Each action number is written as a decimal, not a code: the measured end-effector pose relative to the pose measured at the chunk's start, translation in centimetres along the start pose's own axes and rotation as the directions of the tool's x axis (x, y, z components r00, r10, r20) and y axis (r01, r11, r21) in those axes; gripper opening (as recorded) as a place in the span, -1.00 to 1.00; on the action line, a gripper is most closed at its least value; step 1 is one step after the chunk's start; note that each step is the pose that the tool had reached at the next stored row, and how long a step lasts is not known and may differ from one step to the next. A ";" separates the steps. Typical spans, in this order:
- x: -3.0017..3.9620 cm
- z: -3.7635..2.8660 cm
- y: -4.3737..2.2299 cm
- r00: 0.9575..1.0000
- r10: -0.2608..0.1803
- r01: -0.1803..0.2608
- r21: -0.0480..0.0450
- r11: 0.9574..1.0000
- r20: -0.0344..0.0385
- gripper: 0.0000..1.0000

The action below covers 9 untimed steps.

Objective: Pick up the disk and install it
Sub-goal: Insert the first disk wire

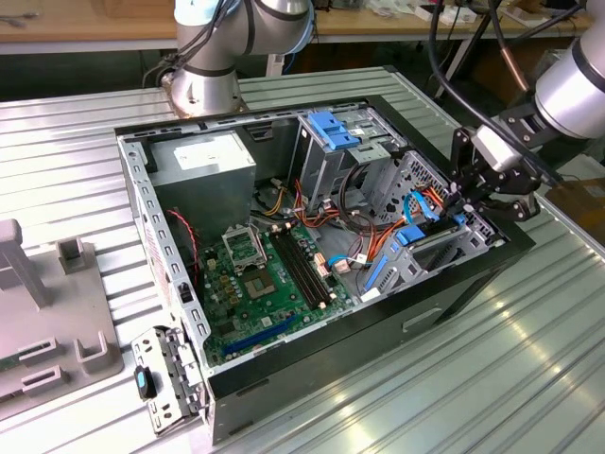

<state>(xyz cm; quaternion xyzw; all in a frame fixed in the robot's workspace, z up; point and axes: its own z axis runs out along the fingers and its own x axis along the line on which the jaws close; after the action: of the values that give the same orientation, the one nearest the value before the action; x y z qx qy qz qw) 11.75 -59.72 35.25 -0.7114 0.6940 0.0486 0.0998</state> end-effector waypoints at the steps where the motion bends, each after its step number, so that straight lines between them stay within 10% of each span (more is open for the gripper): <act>1: 0.09 0.10 0.01 1.000 0.000 0.000 0.000 1.000 0.001 -0.67; 5: 0.11 0.14 0.06 1.000 0.001 -0.001 0.000 1.000 0.011 -0.67; 6: 0.11 0.15 0.15 1.000 0.002 -0.002 0.002 1.000 0.028 -0.67; 9: 0.20 0.57 0.18 1.000 0.002 -0.002 0.002 1.000 0.028 -0.67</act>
<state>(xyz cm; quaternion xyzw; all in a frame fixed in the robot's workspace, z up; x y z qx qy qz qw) 11.62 -59.80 34.64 -0.7099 0.6933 0.0581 0.1100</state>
